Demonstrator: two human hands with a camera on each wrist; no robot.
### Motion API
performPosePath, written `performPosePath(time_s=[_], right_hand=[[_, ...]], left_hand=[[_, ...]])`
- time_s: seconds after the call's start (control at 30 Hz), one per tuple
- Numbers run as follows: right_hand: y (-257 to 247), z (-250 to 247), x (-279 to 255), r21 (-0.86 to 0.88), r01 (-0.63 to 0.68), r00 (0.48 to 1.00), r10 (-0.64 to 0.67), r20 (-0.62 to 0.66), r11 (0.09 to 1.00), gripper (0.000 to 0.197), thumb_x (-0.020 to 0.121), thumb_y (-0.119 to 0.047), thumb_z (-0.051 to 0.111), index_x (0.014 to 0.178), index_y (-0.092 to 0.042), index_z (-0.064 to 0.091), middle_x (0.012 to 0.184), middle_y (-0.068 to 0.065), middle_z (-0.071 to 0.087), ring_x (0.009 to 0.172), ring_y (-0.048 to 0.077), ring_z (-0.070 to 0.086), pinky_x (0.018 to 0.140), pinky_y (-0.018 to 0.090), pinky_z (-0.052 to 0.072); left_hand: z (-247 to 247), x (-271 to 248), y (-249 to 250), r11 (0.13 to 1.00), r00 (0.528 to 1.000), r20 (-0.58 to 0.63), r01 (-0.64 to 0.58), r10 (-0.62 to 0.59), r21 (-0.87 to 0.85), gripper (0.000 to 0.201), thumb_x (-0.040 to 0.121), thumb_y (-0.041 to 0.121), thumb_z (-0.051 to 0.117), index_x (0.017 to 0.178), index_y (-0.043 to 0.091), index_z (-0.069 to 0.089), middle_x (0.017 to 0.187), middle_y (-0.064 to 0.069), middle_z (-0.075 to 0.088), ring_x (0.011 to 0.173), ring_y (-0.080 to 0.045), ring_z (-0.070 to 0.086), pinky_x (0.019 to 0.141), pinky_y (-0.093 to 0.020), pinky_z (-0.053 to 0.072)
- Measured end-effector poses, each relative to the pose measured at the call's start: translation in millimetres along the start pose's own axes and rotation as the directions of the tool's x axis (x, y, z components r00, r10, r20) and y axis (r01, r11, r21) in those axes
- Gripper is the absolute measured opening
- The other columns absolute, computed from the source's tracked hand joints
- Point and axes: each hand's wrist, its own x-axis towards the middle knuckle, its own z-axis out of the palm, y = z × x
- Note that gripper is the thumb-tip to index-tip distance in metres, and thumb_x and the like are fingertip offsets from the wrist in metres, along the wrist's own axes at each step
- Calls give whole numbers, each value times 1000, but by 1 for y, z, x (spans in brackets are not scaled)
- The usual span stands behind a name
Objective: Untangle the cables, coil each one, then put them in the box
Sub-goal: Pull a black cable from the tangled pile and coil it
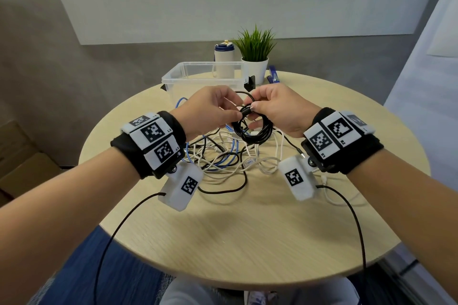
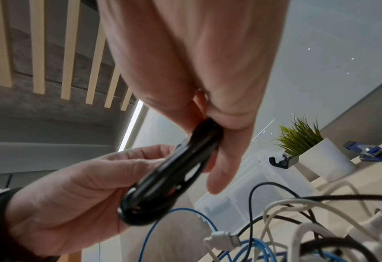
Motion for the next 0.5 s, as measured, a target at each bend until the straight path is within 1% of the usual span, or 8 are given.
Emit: performPosePath(time_s=[0.07,0.13,0.2,0.27,0.3,0.37,0.4,0.5], right_hand=[[1,0,0,-26,-13,1000,13,2,1000,25,95,6,43,82,-9,58,80,9,58,67,13,58,68,34,58],[1,1,0,-14,-29,1000,30,8,999,25,96,5,42,82,-10,56,82,8,58,69,13,60,66,32,58],[2,2,0,32,-45,999,44,21,998,26,96,5,40,81,-11,54,83,9,59,72,13,61,62,29,56],[1,3,-1,65,-59,998,56,42,996,28,97,5,38,81,-12,53,82,8,59,75,15,61,61,30,53],[1,3,-1,69,-63,997,60,55,996,28,97,5,38,80,-12,53,82,7,59,77,16,62,62,31,52],[0,3,-2,66,-74,994,68,86,995,29,98,5,37,81,-13,53,81,6,58,81,18,61,64,33,51],[0,3,-2,59,-79,992,73,103,995,29,97,5,37,81,-12,53,80,6,58,82,18,61,65,34,51],[-2,1,-4,48,-99,986,91,140,994,28,97,5,38,82,-12,55,78,5,58,78,15,60,65,33,49]], left_hand=[[0,1,-1,998,1000,12,-10,9,54,14,84,2,66,88,15,66,73,-2,60,63,-15,52,61,-24,45],[0,2,0,992,1000,0,-30,30,121,12,83,4,67,87,15,68,74,2,63,61,-8,54,62,-21,46],[-1,3,1,982,999,-16,-42,46,184,11,83,7,67,84,18,67,78,3,65,63,-7,56,66,-24,47],[-1,4,2,971,998,-17,-48,53,235,11,82,10,66,82,20,65,83,3,66,67,-9,56,68,-26,47],[-2,4,2,965,999,-10,-49,53,259,10,82,11,66,82,21,65,84,3,66,66,-9,55,66,-23,45],[-2,3,2,951,999,12,-46,45,304,8,82,13,66,83,21,64,82,5,66,59,-5,51,56,-13,40],[-2,2,2,948,999,23,-41,36,316,7,82,14,66,84,21,65,82,5,66,57,-4,50,51,-10,38],[-2,0,2,946,999,45,-32,18,324,5,82,15,66,85,19,65,84,4,66,56,-5,49,47,-9,35]])
